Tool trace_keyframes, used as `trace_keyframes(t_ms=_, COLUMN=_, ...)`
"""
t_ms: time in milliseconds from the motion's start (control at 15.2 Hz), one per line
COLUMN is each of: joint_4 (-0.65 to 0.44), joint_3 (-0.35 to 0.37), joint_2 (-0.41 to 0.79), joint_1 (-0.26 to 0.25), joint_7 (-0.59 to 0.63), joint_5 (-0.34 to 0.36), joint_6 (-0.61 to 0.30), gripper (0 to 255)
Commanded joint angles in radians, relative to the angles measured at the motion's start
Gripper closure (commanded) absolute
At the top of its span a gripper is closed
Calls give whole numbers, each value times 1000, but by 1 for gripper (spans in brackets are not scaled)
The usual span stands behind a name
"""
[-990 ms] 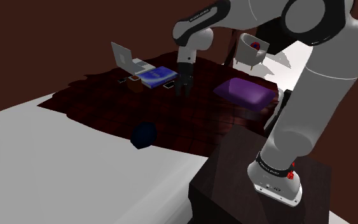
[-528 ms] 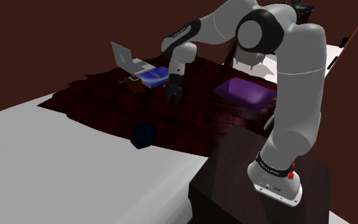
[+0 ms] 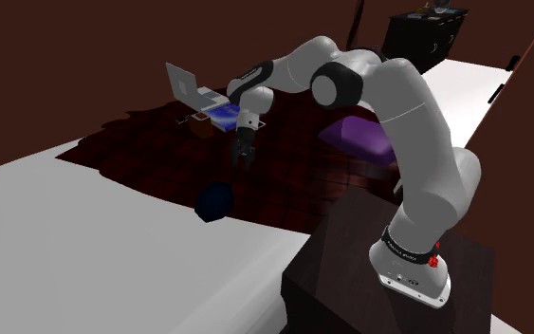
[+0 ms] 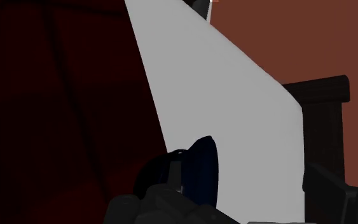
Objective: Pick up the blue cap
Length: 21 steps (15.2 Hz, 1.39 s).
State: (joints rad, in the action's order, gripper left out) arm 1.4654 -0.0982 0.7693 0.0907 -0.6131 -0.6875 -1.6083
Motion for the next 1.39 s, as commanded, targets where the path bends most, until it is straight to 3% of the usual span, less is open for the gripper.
trace_keyframes(t_ms=0, joint_4=-145, joint_3=26, joint_2=122, joint_1=18, joint_7=13, joint_5=-22, joint_6=51, gripper=0)
trace_keyframes(t_ms=264, joint_4=-486, joint_3=83, joint_2=388, joint_1=46, joint_7=70, joint_5=-53, joint_6=161, gripper=0)
trace_keyframes(t_ms=924, joint_4=-562, joint_3=87, joint_2=485, joint_1=47, joint_7=58, joint_5=-50, joint_6=143, gripper=0)
trace_keyframes(t_ms=990, joint_4=-556, joint_3=87, joint_2=481, joint_1=47, joint_7=56, joint_5=-50, joint_6=141, gripper=255)
trace_keyframes(t_ms=1320, joint_4=-556, joint_3=87, joint_2=481, joint_1=47, joint_7=56, joint_5=-50, joint_6=141, gripper=255)
